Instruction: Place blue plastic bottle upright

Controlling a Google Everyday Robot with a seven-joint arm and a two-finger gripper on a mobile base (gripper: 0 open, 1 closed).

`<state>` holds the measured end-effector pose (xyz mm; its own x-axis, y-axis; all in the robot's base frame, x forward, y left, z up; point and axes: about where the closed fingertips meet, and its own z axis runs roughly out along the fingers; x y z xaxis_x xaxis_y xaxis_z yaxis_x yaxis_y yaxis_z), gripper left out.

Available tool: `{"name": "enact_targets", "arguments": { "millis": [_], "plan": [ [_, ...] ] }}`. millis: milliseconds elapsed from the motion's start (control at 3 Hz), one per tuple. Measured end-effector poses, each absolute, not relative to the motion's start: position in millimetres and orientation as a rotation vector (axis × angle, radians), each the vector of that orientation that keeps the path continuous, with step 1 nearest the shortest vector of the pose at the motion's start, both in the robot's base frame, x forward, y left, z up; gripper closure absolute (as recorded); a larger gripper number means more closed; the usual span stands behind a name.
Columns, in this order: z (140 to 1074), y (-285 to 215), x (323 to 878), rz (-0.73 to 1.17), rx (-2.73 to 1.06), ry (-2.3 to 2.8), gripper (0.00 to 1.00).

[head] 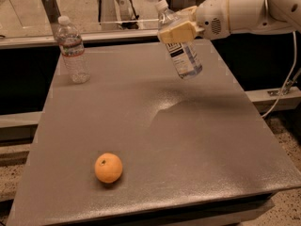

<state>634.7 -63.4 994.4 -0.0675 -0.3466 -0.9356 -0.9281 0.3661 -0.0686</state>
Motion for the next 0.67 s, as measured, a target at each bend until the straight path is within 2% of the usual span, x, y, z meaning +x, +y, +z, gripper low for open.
{"name": "enact_targets", "arguments": {
  "millis": [667],
  "plan": [
    [982.9,-68.8,614.6,0.816,-1.19,1.272,1.0]
  ]
}}
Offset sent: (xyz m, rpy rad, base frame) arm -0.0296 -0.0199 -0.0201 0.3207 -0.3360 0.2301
